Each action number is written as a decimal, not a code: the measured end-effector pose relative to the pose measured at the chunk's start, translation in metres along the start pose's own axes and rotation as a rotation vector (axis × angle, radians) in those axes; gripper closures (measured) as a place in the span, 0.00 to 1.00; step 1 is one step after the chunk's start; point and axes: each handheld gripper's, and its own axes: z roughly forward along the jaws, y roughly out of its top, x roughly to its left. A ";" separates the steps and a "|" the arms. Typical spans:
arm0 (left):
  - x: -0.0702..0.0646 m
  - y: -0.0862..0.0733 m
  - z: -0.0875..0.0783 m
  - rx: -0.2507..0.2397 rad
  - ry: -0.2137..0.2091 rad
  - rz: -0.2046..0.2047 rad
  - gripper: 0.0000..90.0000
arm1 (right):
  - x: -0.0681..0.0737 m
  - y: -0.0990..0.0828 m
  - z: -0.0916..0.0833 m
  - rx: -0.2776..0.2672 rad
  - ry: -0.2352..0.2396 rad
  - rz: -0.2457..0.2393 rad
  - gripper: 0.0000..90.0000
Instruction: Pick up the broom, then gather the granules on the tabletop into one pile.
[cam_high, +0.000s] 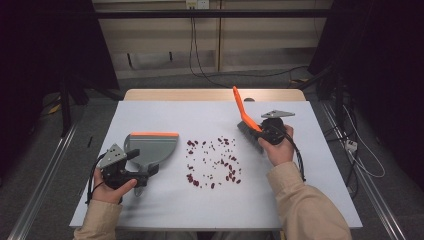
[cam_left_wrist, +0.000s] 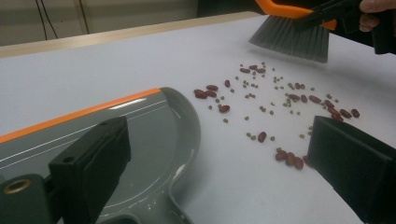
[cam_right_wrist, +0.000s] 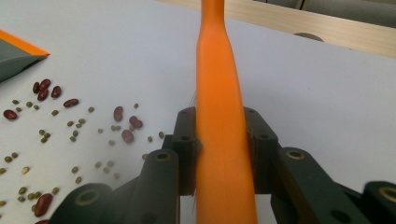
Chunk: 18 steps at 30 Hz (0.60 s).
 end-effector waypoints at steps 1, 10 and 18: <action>0.001 0.000 0.000 0.001 -0.002 -0.003 0.07 | 0.000 0.000 0.002 -0.002 -0.002 -0.003 0.79; 0.001 -0.003 0.001 0.016 -0.013 0.000 0.06 | -0.001 0.000 0.009 -0.017 0.024 -0.019 0.79; 0.001 -0.003 0.002 0.012 -0.019 -0.006 0.06 | 0.001 0.005 0.019 -0.023 -0.017 -0.078 0.79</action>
